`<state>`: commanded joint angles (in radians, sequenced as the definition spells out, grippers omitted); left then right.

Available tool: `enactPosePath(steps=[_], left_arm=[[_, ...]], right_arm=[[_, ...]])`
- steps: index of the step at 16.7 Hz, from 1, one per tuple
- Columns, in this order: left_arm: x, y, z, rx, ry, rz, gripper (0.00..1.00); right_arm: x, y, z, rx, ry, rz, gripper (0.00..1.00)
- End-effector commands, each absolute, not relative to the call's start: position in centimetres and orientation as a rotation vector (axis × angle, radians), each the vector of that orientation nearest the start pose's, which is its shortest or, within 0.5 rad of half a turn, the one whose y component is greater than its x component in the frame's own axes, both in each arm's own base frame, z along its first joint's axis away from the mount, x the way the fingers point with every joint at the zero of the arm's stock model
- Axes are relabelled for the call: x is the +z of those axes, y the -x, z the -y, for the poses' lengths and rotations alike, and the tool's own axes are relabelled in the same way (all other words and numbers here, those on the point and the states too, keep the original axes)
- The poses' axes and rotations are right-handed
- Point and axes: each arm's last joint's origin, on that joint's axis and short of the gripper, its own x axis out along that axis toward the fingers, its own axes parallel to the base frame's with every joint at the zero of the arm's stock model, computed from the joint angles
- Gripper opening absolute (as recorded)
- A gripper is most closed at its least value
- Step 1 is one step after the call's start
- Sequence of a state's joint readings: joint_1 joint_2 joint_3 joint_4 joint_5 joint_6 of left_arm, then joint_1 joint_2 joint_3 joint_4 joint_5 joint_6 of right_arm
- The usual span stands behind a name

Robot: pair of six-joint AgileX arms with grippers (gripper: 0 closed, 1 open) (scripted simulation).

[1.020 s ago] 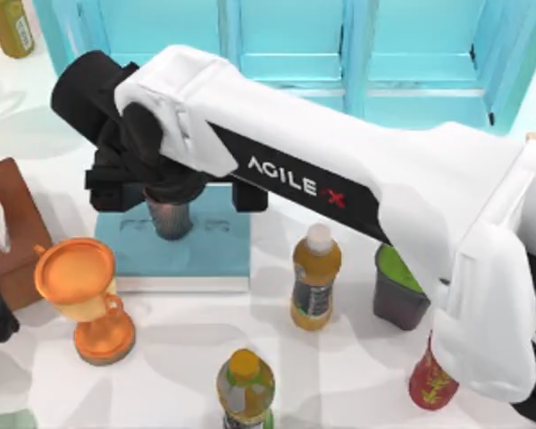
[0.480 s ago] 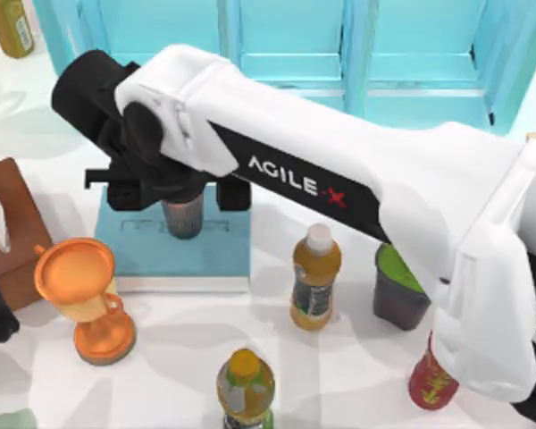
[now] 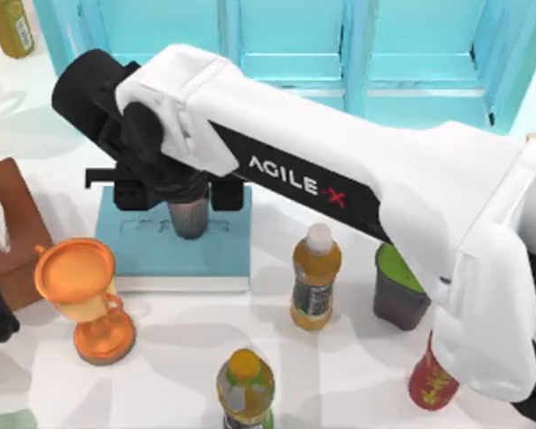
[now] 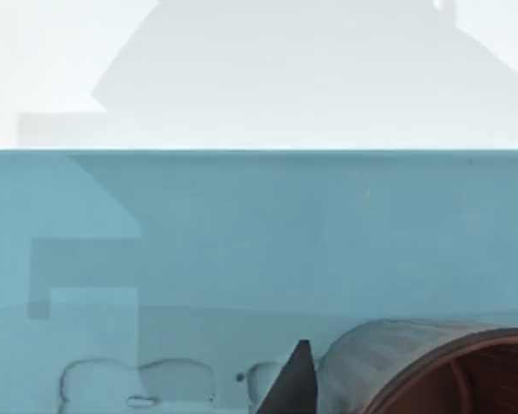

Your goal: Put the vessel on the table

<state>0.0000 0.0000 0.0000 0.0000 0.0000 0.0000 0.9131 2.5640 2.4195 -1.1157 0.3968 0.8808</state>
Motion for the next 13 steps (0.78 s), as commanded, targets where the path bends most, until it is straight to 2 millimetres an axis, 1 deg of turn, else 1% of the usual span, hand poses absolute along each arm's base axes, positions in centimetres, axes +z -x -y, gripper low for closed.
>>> enactPosePath(steps=[8, 11, 13], left_arm=[[16.0, -10.6, 0.1, 0.000, 0.000, 0.000, 1.00], [16.0, -10.6, 0.1, 0.000, 0.000, 0.000, 1.00], [16.0, -10.6, 0.1, 0.000, 0.000, 0.000, 1.00]], right_arm=[[17.7, -32.5, -41.6, -0.004, -0.010, -1.077, 0.00], [18.5, -32.3, -42.0, 0.001, 0.000, -1.072, 0.00], [19.6, -32.3, -42.1, 0.004, -0.005, -1.064, 0.00]])
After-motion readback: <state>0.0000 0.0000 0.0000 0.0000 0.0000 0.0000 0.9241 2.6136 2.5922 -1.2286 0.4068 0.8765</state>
